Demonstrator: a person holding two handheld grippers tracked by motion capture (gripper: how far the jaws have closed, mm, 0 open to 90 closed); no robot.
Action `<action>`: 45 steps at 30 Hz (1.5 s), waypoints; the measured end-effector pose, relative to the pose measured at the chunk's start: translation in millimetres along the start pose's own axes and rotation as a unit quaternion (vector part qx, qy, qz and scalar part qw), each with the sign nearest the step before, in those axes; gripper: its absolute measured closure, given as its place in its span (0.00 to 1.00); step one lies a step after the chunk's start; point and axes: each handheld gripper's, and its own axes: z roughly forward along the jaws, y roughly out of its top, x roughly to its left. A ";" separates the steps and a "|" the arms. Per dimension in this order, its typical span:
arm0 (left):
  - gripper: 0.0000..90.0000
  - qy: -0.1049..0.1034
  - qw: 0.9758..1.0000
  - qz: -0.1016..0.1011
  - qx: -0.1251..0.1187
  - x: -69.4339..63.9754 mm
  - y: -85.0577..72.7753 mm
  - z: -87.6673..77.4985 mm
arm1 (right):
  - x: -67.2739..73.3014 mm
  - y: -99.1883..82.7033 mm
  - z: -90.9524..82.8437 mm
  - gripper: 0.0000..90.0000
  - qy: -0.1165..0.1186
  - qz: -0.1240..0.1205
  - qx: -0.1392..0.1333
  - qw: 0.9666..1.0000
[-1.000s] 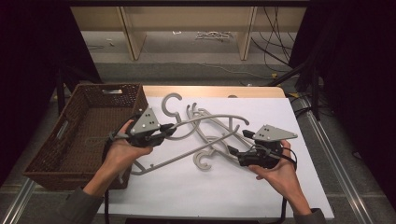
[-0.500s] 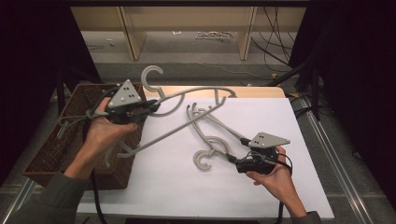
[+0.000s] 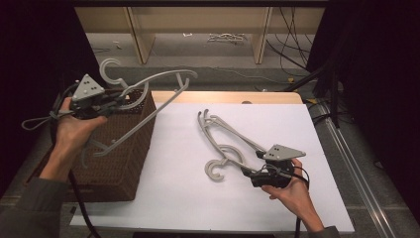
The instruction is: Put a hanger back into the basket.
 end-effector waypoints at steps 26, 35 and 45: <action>0.91 0.070 0.997 0.007 0.020 75.8 -94.1 -20.4 | -0.4 -5.1 5.5 0.28 0.002 0.002 0.013 1.000; 0.91 0.079 0.996 -0.006 0.038 84.7 -114.6 -26.3 | -1.1 -6.4 6.8 0.28 0.004 0.004 0.014 1.000; 0.91 0.050 0.995 -0.006 0.089 81.6 -134.5 -18.9 | -1.0 -7.2 8.2 0.28 0.008 0.003 0.019 1.000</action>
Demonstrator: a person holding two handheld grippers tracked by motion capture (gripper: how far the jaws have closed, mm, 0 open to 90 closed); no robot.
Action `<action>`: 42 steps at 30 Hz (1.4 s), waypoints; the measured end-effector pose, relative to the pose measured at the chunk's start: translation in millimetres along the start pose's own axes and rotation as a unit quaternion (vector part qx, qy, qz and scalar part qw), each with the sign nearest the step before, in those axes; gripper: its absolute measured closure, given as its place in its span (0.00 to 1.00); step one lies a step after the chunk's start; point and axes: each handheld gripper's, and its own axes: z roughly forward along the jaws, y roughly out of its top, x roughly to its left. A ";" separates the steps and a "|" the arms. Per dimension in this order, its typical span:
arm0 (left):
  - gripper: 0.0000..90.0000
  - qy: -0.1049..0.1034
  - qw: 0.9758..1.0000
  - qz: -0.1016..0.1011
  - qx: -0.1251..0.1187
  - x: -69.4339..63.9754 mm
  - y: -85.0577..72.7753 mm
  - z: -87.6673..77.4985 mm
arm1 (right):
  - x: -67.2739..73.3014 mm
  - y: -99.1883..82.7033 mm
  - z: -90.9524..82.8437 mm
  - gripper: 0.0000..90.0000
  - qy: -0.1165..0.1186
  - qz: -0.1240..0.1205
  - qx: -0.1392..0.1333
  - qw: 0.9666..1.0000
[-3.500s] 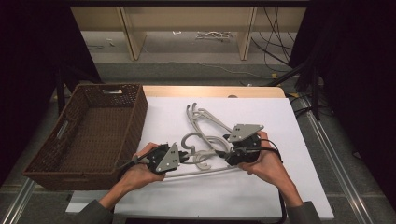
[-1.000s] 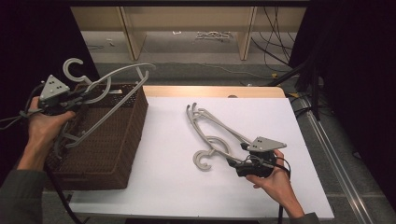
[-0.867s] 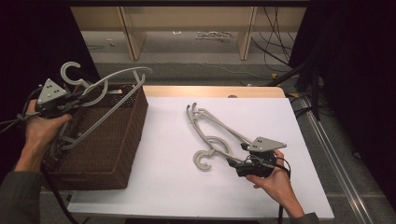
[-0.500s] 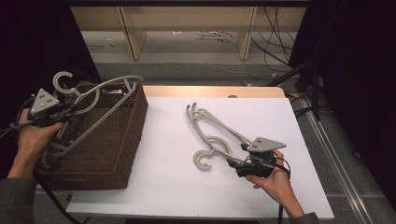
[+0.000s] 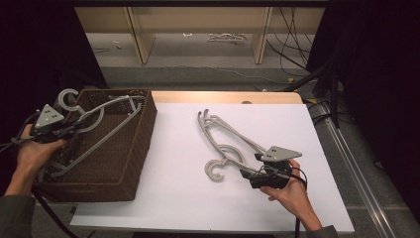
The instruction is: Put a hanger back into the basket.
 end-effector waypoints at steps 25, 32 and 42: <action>0.78 0.066 0.983 -0.080 0.153 -1.7 -31.7 41.0 | 0.6 -1.5 3.5 0.28 0.002 0.002 0.005 1.000; 0.52 0.093 0.985 -0.118 0.081 -5.1 -14.5 9.3 | -0.4 -2.1 3.5 0.28 0.000 0.001 0.008 1.000; 0.34 -0.026 0.983 -0.170 -0.060 -58.7 21.3 -30.9 | 0.0 -2.3 5.3 0.28 -0.001 -0.001 0.007 1.000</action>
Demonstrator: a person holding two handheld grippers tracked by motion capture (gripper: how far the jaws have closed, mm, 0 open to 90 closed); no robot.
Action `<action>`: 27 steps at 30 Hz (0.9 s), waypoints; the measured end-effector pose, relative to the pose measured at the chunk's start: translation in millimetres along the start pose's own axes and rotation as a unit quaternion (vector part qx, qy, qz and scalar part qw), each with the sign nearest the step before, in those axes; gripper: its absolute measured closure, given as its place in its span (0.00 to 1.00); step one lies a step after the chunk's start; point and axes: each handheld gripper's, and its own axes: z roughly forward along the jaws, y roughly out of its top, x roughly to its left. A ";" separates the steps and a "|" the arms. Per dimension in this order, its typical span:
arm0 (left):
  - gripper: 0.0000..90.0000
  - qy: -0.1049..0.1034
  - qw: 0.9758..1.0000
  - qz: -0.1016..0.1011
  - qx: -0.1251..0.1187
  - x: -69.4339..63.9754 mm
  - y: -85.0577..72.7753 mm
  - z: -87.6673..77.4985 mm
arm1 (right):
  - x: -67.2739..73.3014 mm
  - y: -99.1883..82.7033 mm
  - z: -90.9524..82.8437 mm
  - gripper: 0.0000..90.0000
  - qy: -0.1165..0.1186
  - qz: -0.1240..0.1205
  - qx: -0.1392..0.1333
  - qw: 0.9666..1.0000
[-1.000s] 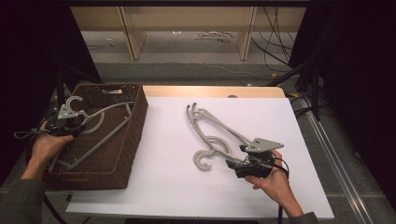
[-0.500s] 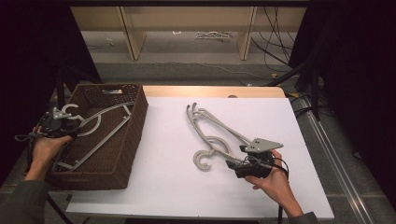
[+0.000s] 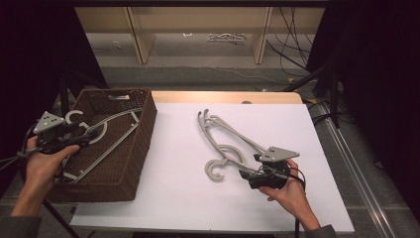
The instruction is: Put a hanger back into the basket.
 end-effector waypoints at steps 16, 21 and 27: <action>0.18 -0.230 0.969 0.049 -0.073 -160.6 -20.1 13.6 | 1.5 -2.2 4.1 0.27 0.005 -0.001 0.003 1.000; 0.18 -0.253 0.960 0.093 -0.076 -194.5 -40.4 20.7 | 2.3 -3.1 3.5 0.27 0.004 0.000 0.004 1.000; 0.18 -0.255 0.959 0.100 -0.074 -206.9 -64.8 25.4 | -1.2 -3.6 7.4 0.26 0.001 -0.004 0.009 1.000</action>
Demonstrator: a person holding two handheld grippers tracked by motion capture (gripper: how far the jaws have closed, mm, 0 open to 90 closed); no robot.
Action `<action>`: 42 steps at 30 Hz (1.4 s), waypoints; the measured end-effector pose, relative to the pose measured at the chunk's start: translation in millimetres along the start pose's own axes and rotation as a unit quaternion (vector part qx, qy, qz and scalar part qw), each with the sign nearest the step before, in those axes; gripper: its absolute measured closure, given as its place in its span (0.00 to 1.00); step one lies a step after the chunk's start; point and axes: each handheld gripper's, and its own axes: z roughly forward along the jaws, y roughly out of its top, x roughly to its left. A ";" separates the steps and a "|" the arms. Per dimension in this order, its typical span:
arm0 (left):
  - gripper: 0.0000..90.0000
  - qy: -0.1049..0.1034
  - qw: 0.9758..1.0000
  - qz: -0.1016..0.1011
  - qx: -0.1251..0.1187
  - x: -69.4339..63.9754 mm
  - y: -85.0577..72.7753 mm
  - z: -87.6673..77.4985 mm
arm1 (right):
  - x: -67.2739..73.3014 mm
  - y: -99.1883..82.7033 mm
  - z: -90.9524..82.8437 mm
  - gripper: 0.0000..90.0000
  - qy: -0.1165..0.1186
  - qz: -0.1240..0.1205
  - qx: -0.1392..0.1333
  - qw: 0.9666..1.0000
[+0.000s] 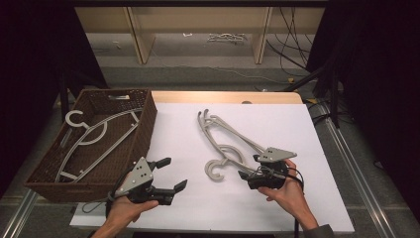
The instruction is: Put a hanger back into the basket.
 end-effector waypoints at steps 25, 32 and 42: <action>0.19 0.001 0.999 0.010 0.031 -3.0 -18.1 12.9 | -25.4 -1.8 52.4 0.52 0.011 -0.020 0.147 0.989; 0.19 -0.004 0.999 0.023 0.036 -4.4 -18.4 14.5 | -27.9 -0.1 63.2 0.67 0.024 -0.042 0.174 0.984; 0.20 -0.004 0.999 0.015 0.037 -0.8 -19.2 15.4 | -31.1 2.8 63.6 0.85 0.034 -0.046 0.180 0.982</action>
